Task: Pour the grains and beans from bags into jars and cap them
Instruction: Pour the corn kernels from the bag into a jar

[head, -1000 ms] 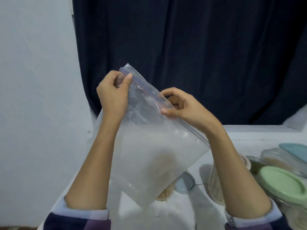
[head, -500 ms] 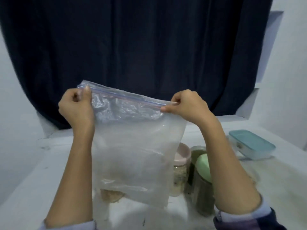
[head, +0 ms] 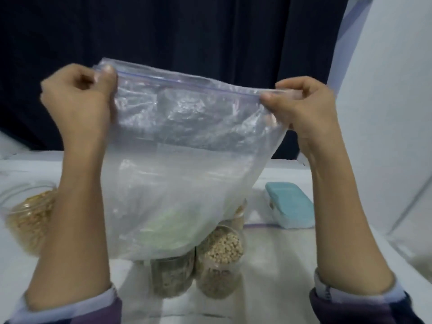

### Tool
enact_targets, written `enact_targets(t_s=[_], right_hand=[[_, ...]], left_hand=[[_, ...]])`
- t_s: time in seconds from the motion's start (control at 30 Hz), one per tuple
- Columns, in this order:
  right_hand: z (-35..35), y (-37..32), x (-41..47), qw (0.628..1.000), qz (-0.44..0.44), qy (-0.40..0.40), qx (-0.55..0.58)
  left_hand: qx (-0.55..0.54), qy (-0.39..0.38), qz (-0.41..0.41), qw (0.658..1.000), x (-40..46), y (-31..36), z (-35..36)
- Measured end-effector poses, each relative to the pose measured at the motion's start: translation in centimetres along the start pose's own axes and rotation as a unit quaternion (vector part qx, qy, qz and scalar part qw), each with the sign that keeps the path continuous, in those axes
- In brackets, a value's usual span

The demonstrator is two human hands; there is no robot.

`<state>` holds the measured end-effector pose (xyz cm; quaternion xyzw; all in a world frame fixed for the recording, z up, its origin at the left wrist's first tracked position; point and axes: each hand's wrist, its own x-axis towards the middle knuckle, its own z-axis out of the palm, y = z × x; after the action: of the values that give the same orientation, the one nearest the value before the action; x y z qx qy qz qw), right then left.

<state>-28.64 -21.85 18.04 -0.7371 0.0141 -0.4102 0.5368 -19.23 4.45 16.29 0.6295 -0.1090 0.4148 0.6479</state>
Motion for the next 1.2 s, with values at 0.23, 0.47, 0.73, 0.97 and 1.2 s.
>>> enact_targets(t_s=[0.23, 0.47, 0.73, 0.97, 1.2], right_hand=[[-7.1, 5.4, 3.0, 0.991, 0.035, 0.04, -0.124], [-12.8, 12.7, 3.8, 0.977, 0.091, -0.022, -0.191], [-14.1, 24.2, -0.1, 0.936, 0.218, -0.077, -0.265], [-11.7, 25.5, -3.3, 0.848, 0.124, -0.086, -0.508], [-9.7, 27.0, -7.9, 0.79, 0.142, -0.156, -0.575]], left_hand=[[0.113, -0.081, -0.044, 0.989, -5.4, 0.1, 7.7], [0.245, -0.176, -0.092, 0.949, -13.2, -1.8, 14.3], [0.37, -0.319, 0.143, 0.861, -26.0, -4.4, 17.8], [0.448, -0.524, 0.093, 0.718, -32.1, -9.8, 18.5], [0.456, -0.577, 0.057, 0.675, -35.6, -12.2, 18.1]])
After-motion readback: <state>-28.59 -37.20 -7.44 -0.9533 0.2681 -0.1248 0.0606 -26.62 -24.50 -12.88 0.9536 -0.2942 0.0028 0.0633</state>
